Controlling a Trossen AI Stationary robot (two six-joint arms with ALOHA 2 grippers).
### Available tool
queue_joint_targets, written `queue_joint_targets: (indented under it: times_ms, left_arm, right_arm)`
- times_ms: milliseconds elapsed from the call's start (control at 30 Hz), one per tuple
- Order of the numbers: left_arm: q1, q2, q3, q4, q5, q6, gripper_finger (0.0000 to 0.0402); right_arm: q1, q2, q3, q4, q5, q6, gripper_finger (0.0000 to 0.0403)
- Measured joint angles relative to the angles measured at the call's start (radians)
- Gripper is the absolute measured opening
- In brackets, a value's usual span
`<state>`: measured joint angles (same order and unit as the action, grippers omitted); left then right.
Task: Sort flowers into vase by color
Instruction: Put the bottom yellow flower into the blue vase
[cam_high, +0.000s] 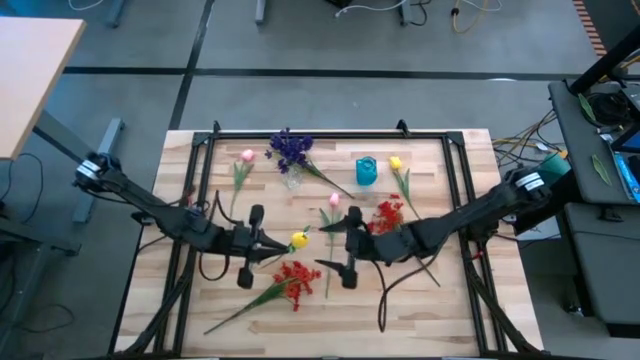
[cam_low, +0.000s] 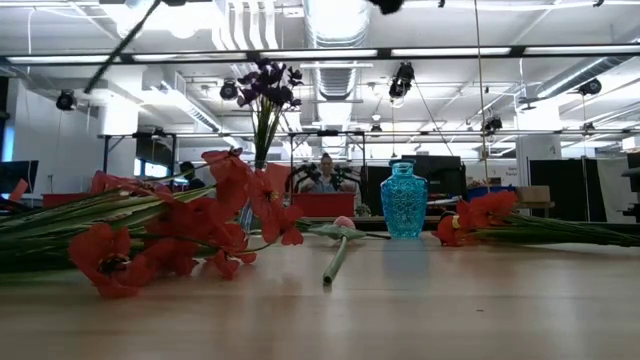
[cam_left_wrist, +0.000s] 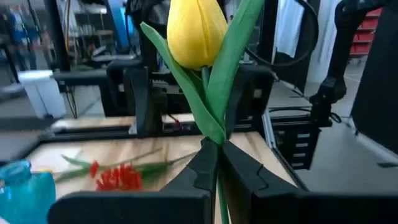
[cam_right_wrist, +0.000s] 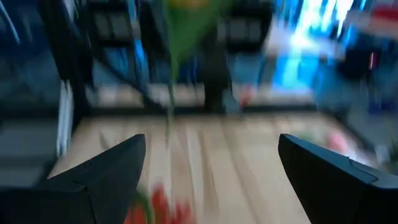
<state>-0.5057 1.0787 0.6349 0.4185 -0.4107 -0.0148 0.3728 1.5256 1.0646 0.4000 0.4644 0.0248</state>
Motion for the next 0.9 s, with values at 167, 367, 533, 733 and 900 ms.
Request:
queue_joint_targets:
  times_ms: [167,367,533,733,900]
  left_arm:
    - [0.016,0.079,0.004,0.080,-0.049,0.023,0.0000]
    - [0.041,0.199,0.039,0.178,-0.080,0.051,0.0000]
    - [0.048,0.259,0.073,0.207,-0.079,0.059,0.0000]
    - [0.055,0.256,0.076,0.222,-0.079,0.023,0.0011]
    - [0.056,0.235,0.075,0.200,-0.079,0.018,0.0054]
  right_arm:
    - [-0.028,0.028,-0.053,0.280,-0.063,-0.074,0.0358]
    - [-0.072,0.066,-0.030,0.307,-0.161,-0.013,0.0333]
    - [-0.072,0.073,-0.023,0.316,-0.151,-0.016,0.0284]
    - [-0.073,0.070,-0.024,0.316,-0.150,-0.015,0.0153]
    - [-0.072,0.070,-0.024,0.311,-0.155,-0.055,0.0027]
